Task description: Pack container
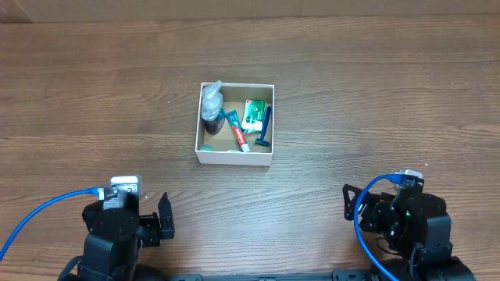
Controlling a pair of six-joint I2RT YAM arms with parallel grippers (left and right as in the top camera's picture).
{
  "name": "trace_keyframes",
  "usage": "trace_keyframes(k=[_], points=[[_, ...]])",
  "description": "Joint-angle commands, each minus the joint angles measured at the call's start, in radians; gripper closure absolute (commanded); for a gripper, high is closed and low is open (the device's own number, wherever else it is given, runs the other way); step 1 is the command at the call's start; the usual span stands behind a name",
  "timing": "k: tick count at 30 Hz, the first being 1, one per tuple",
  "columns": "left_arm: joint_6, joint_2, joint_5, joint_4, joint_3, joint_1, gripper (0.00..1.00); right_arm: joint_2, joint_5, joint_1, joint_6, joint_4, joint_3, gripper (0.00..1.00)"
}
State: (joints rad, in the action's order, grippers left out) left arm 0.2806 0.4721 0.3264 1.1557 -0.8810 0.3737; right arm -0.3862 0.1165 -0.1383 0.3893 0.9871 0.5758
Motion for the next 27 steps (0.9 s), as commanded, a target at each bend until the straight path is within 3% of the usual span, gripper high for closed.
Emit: trace_keyframes(k=[1, 10, 14, 19, 22, 27], points=[[-0.019, -0.008, 0.013, 0.001, 0.005, 0.006, 0.00, 0.003, 0.005, -0.004, 0.008, -0.005, -0.002, 0.00], [-0.019, -0.008, 0.013, 0.001, 0.005, 0.006, 0.00, 0.028, 0.005, -0.004, 0.008, -0.004, -0.002, 0.00], [-0.019, -0.008, 0.013, 0.001, 0.005, 0.006, 0.00, 0.119, -0.083, -0.004, -0.001, 0.013, -0.006, 0.00], [-0.019, -0.008, 0.013, 0.001, 0.005, 0.006, 0.00, 0.348, -0.097, -0.004, -0.280, -0.086, -0.103, 0.00], [-0.019, -0.008, 0.013, 0.001, 0.005, 0.006, 0.00, 0.378, -0.097, -0.004, -0.403, -0.219, -0.184, 0.00], [-0.019, -0.008, 0.013, 0.001, 0.005, 0.006, 0.00, 0.383, -0.097, -0.004, -0.594, -0.690, -0.403, 0.00]])
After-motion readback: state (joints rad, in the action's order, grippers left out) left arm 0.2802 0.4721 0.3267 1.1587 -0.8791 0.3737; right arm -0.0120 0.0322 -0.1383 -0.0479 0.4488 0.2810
